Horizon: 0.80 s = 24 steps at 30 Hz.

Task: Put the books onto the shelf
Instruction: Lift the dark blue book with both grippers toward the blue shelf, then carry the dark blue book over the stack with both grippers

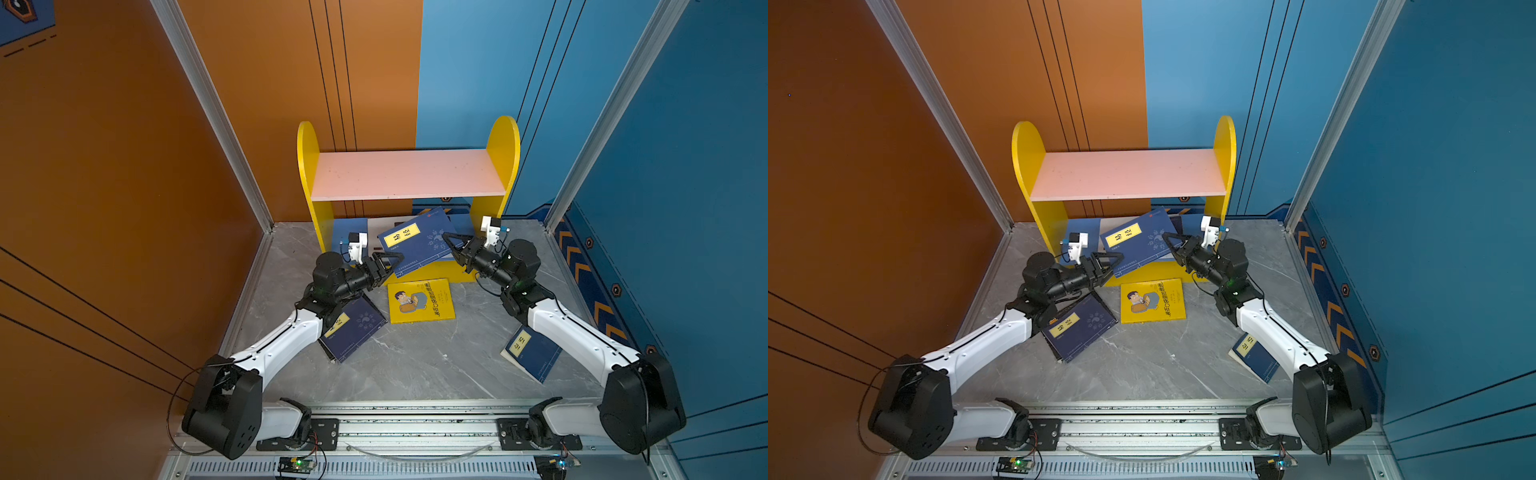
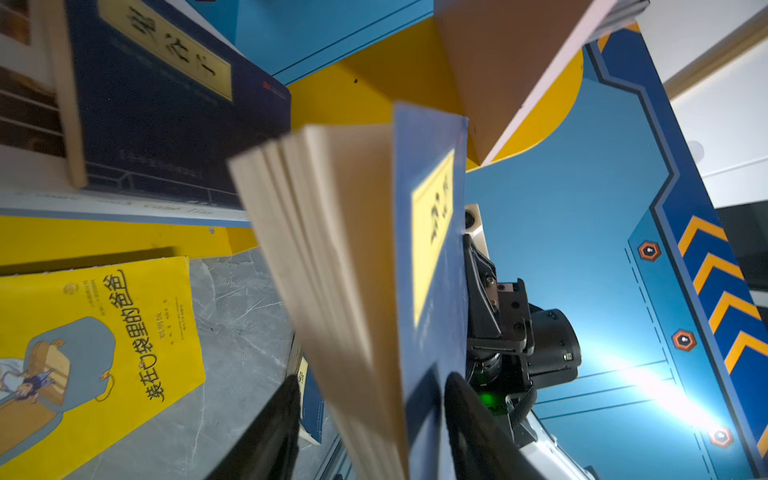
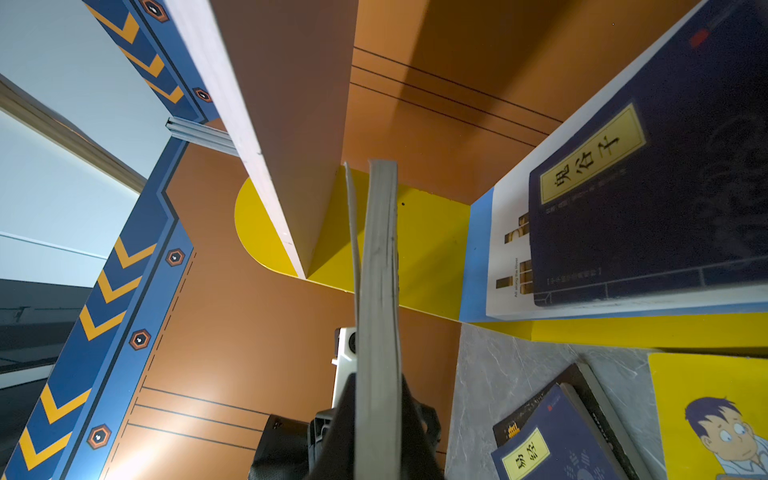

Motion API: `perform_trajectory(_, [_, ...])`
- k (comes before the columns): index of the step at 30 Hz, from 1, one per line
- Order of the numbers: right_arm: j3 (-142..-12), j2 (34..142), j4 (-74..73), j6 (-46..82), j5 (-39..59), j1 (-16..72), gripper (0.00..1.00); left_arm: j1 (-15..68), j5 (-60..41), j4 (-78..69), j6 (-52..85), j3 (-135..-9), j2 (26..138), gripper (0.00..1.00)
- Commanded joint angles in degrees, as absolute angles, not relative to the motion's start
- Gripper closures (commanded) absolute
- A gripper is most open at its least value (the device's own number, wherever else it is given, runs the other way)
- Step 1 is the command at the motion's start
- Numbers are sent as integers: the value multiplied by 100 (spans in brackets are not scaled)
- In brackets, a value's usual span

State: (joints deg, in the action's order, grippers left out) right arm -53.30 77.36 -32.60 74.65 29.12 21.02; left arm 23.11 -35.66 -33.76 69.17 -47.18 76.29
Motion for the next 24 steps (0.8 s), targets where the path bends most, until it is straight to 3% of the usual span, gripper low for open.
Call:
perform_trajectory(1, [-5453, 7601, -3531, 7195, 2525, 2155, 99, 2410, -3425, -3753, 7001, -4984, 7690, 51])
perform_trajectory(10, [-5489, 7548, -3178, 6552, 1780, 2318, 100, 2469, -3398, -3762, 7084, -5174, 7837, 47])
perform_trajectory(19, [-5670, 7789, -2996, 6302, 1661, 2339, 97, 2353, -3478, -3762, 6982, -5416, 8126, 83])
perform_trajectory(22, [-5842, 7915, -2573, 6107, 1606, 2295, 84, 2182, -3647, -3764, 6952, -5538, 8298, 92])
perform_trajectory(23, [-5898, 7952, -2412, 5979, 1564, 2278, 77, 2102, -3754, -3757, 6955, -5610, 8375, 94])
perform_trajectory(24, [-5963, 7971, -2264, 5833, 1502, 2260, 64, 2031, -3862, -3760, 6972, -5690, 8449, 95])
